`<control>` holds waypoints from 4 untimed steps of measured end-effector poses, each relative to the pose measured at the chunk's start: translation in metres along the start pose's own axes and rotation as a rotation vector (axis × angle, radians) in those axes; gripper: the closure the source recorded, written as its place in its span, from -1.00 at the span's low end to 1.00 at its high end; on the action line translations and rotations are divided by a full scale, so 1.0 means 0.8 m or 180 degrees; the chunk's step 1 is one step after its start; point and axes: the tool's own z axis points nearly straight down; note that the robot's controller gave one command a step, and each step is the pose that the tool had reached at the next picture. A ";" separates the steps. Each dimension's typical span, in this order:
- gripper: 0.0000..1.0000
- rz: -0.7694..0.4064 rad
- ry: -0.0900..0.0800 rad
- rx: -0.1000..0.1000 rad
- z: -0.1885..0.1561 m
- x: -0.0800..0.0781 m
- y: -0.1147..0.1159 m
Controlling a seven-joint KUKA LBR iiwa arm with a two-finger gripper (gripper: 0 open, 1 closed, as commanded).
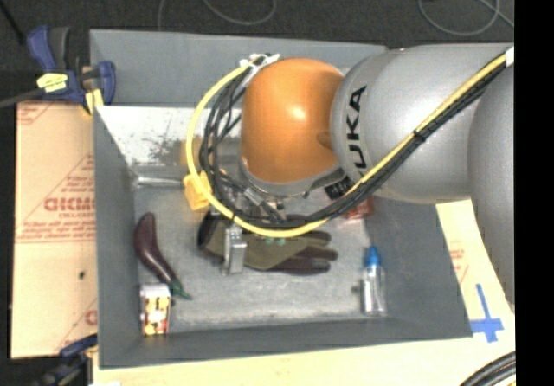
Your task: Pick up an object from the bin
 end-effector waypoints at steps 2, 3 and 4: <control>-1.00 -0.0243 -0.0036 -0.0003 0.057 -0.021 -0.033; -1.00 -0.0782 -0.0049 0.0001 0.148 -0.062 -0.073; -1.00 -0.0116 -0.0038 -0.0010 0.172 -0.065 -0.106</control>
Offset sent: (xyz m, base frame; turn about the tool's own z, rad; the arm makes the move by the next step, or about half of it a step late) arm 0.0383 -0.0702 -0.1354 -0.2030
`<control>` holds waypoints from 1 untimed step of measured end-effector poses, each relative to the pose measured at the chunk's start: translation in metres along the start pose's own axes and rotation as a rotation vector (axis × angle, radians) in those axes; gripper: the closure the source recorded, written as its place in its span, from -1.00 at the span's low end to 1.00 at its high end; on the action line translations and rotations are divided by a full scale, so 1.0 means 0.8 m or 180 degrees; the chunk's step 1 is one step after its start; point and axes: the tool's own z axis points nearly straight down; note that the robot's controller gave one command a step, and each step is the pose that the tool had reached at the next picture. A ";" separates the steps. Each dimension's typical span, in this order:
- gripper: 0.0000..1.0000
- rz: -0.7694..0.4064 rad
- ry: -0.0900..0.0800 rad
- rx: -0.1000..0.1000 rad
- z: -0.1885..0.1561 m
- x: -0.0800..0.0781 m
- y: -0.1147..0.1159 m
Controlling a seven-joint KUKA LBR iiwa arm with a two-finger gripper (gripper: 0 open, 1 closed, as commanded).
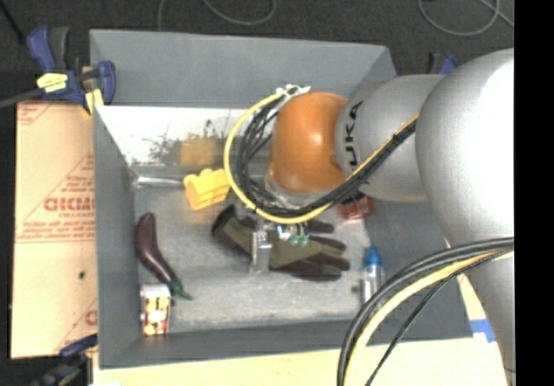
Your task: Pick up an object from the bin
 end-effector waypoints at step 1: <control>-1.00 -0.0124 -0.0022 0.0009 -0.004 0.011 -0.002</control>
Offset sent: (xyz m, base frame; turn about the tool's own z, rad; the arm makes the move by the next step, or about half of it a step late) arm 0.0000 0.0000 0.0000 0.0000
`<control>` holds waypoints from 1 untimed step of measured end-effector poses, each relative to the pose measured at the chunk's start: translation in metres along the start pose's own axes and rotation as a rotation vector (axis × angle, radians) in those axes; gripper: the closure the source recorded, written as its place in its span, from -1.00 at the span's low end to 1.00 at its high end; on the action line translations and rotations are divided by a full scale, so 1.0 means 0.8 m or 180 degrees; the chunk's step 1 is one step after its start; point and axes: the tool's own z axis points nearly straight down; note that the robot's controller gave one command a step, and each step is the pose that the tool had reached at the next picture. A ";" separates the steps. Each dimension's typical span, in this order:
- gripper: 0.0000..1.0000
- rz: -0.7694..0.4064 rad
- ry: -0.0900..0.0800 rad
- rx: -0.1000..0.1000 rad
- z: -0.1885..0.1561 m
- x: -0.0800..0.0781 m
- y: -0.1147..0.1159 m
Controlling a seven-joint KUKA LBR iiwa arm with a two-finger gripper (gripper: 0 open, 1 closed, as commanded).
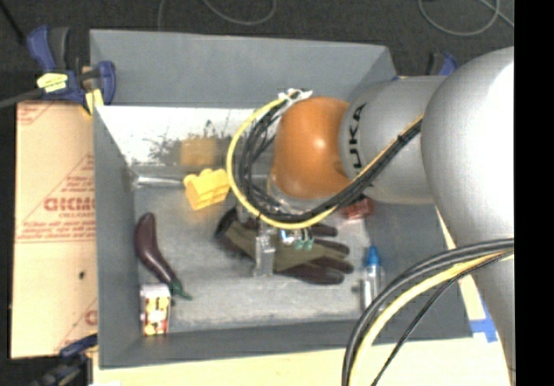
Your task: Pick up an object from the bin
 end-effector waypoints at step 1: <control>1.00 0.0127 -0.0020 -0.0014 -0.001 -0.016 0.000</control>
Offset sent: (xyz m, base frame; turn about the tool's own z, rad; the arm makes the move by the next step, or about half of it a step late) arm 0.0000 0.0000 0.0000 0.0000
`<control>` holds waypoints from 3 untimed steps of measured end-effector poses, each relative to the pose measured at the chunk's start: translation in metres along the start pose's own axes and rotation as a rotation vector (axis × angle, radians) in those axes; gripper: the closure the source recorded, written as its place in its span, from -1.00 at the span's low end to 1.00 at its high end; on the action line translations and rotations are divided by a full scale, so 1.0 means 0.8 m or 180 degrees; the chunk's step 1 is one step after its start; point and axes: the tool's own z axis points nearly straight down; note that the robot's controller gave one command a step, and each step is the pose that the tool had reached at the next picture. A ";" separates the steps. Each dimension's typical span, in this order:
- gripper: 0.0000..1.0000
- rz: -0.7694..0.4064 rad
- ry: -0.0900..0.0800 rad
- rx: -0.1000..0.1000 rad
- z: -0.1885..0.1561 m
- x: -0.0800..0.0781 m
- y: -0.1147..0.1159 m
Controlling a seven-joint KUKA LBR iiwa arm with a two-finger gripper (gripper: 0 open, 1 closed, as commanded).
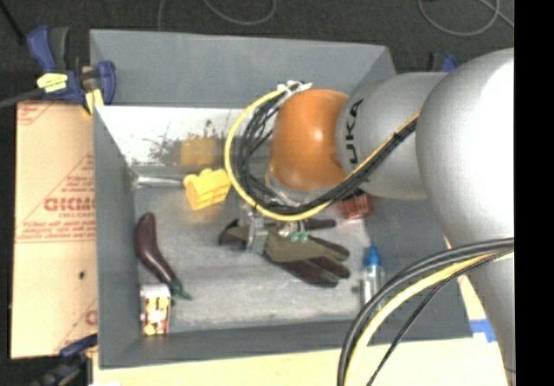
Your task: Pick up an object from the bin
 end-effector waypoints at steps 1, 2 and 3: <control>1.00 0.0001 0.0000 0.0000 0.000 0.000 0.000; 1.00 0.0001 0.0007 0.0000 -0.003 0.001 0.000; 1.00 -0.0001 0.0048 0.0004 -0.026 0.005 0.000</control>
Offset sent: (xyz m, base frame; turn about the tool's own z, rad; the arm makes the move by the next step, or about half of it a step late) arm -0.0001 -0.0002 0.1107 0.0000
